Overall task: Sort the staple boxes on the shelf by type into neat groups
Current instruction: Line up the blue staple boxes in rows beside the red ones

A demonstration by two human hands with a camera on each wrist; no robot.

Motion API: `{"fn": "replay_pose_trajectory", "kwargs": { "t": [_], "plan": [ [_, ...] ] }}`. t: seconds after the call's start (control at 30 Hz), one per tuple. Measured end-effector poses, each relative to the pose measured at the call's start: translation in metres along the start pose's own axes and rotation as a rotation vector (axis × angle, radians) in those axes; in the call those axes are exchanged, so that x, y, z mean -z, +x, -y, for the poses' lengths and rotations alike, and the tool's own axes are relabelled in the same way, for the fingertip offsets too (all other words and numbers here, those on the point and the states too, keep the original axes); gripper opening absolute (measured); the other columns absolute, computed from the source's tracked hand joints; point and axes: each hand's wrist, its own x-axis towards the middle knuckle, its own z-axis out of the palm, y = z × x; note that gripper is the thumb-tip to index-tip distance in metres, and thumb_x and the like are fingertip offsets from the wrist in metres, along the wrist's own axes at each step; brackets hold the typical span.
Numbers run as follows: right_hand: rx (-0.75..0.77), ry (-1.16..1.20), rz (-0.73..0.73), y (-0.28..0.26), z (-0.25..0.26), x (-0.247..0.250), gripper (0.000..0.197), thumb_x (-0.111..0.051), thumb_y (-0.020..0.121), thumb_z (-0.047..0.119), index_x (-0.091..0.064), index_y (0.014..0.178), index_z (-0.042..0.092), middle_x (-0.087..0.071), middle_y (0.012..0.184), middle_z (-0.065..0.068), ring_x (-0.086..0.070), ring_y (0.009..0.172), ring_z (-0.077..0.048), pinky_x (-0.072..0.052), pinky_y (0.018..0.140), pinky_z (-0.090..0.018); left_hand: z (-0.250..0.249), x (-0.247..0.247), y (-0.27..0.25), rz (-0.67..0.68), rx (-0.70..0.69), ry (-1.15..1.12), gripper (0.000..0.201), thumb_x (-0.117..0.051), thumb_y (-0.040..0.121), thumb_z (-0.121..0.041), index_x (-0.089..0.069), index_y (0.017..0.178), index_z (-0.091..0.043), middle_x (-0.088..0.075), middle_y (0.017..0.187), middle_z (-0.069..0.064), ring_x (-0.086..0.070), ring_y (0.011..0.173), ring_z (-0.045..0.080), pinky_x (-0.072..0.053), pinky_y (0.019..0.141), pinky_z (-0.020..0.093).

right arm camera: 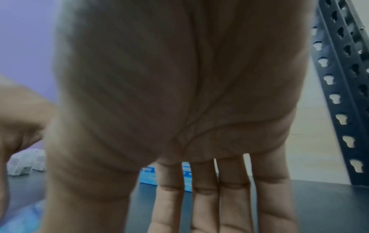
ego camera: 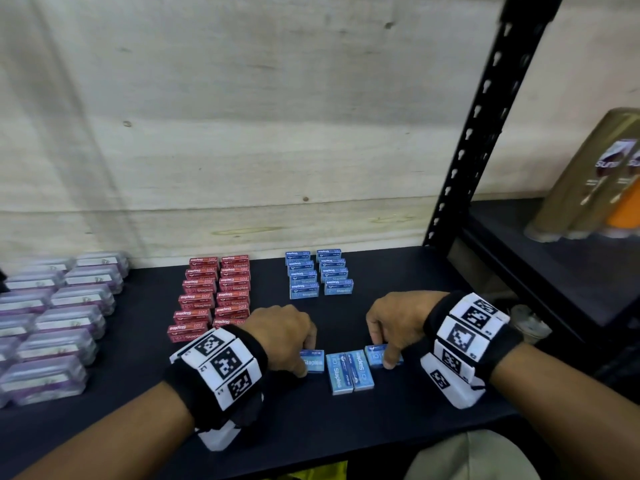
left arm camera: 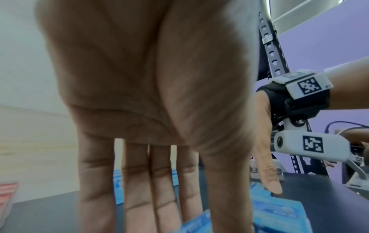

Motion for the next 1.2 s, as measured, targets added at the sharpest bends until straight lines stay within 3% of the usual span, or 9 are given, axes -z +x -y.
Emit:
{"fn": "replay_pose_trajectory", "kwargs": {
  "t": [0.13,0.27,0.43,0.53,0.67,0.8,0.93,1.07,1.2],
  "plan": [
    [-0.025,-0.006,-0.041,0.006,-0.005,0.005,0.043,-0.085,0.075,0.028,-0.065,0.111,0.019,-0.06,0.092,0.01,-0.057,0.084,-0.011,-0.045,0.069,-0.024,0.01,0.0,0.009,-0.08,0.026,-0.053,0.034,-0.079,0.076,-0.039,-0.059,0.103,-0.033,-0.06,0.102,-0.012,-0.058,0.089,0.012,-0.045,0.072,0.029],
    [-0.031,-0.005,-0.13,0.014,-0.011,0.011,0.033,-0.082,0.078,0.024,-0.069,0.108,0.019,-0.063,0.089,0.008,-0.06,0.084,-0.013,-0.046,0.071,-0.025,0.019,0.002,0.02,-0.149,0.048,-0.144,0.037,-0.08,0.076,-0.034,-0.061,0.107,-0.031,-0.063,0.105,-0.009,-0.061,0.095,0.015,-0.052,0.083,0.034],
    [0.006,0.051,-0.252,0.03,-0.004,0.018,0.024,-0.079,0.081,0.021,-0.067,0.102,0.019,-0.066,0.097,0.003,-0.059,0.083,-0.015,-0.043,0.069,-0.025,0.024,0.006,0.033,-0.236,0.035,-0.16,0.025,-0.076,0.081,-0.031,-0.064,0.103,-0.03,-0.063,0.106,-0.009,-0.061,0.096,0.015,-0.053,0.085,0.035],
    [0.041,0.061,-0.309,0.037,0.005,0.02,0.026,-0.078,0.084,0.023,-0.065,0.106,0.019,-0.065,0.106,0.0,-0.061,0.092,-0.019,-0.05,0.077,-0.031,0.021,0.007,0.037,-0.269,0.041,-0.18,0.024,-0.074,0.082,-0.029,-0.063,0.103,-0.029,-0.062,0.108,-0.008,-0.061,0.098,0.016,-0.052,0.086,0.036],
    [0.045,0.066,-0.344,0.042,0.007,0.015,0.029,-0.078,0.083,0.027,-0.065,0.108,0.02,-0.063,0.113,-0.001,-0.06,0.099,-0.021,-0.047,0.078,-0.03,0.023,0.001,0.035,-0.281,0.069,-0.186,0.024,-0.071,0.081,-0.037,-0.06,0.1,-0.027,-0.061,0.106,-0.006,-0.06,0.095,0.018,-0.052,0.084,0.036],
    [0.004,0.128,-0.35,0.039,-0.001,0.011,0.037,-0.077,0.083,0.036,-0.059,0.114,0.026,-0.06,0.117,0.001,-0.057,0.101,-0.02,-0.045,0.08,-0.028,0.024,-0.003,0.028,-0.278,0.107,-0.118,0.027,-0.061,0.088,-0.044,-0.051,0.106,-0.027,-0.062,0.101,-0.001,-0.059,0.091,0.021,-0.05,0.079,0.034],
    [0.001,0.196,-0.382,0.036,-0.007,0.007,0.021,-0.073,0.087,0.033,-0.058,0.103,0.031,-0.057,0.108,0.005,-0.054,0.096,-0.016,-0.043,0.079,-0.026,0.02,-0.003,0.026,-0.299,0.138,-0.071,0.021,-0.055,0.094,-0.042,-0.051,0.108,-0.027,-0.064,0.107,0.002,-0.059,0.1,0.026,-0.05,0.082,0.036],
    [-0.003,0.239,-0.415,0.038,-0.006,0.007,0.018,-0.072,0.088,0.033,-0.058,0.098,0.032,-0.052,0.095,0.009,-0.054,0.091,-0.015,-0.042,0.078,-0.026,0.018,-0.003,0.028,-0.318,0.166,-0.036,0.024,-0.051,0.097,-0.038,-0.05,0.116,-0.024,-0.064,0.11,0.006,-0.059,0.104,0.027,-0.05,0.083,0.038],
    [-0.013,0.24,-0.429,0.043,-0.004,0.009,0.017,-0.069,0.089,0.036,-0.056,0.099,0.032,-0.056,0.096,0.006,-0.055,0.087,-0.017,-0.042,0.075,-0.026,0.018,-0.001,0.032,-0.318,0.184,-0.031,0.026,-0.049,0.098,-0.037,-0.049,0.121,-0.025,-0.063,0.114,0.007,-0.058,0.106,0.028,-0.049,0.084,0.037]
  ]
}}
